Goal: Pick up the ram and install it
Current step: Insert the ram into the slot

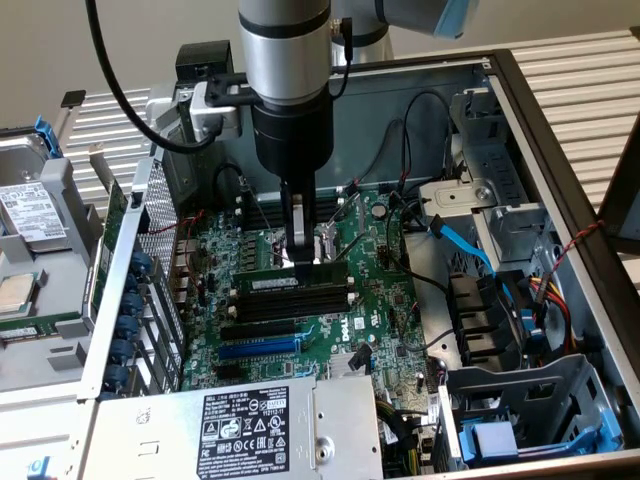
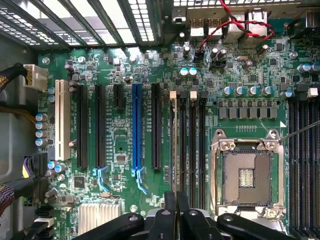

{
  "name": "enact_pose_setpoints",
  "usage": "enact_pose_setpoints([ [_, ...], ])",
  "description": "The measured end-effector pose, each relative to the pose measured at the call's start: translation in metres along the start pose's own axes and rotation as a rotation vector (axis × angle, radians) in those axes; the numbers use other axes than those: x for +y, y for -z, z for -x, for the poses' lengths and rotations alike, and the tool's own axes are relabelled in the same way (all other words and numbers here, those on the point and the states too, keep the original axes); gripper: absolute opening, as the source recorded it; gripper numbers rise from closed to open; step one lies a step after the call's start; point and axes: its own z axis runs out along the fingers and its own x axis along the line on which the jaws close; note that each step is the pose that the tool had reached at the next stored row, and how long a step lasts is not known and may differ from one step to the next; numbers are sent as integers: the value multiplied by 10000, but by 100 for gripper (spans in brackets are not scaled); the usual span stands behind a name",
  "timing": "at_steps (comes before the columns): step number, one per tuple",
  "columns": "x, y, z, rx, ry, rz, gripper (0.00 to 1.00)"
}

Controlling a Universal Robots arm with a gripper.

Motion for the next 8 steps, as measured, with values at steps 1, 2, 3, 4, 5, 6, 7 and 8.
enact_pose_setpoints([
  [1, 0, 0, 0, 1, -1, 0, 13],
  [2, 1, 0, 0, 1, -1, 0, 13],
  [3, 1, 0, 0, 1, -2, -1, 13],
  [4, 1, -1, 0, 0, -1, -1, 13],
  [5, 0, -4, 1, -2, 2, -2, 13],
  [6, -1, -8, 2, -4, 4, 3, 13],
  [7, 0, -9, 2, -1, 4, 8, 13],
  [8, 0, -11, 2, 0, 4, 15, 13],
])
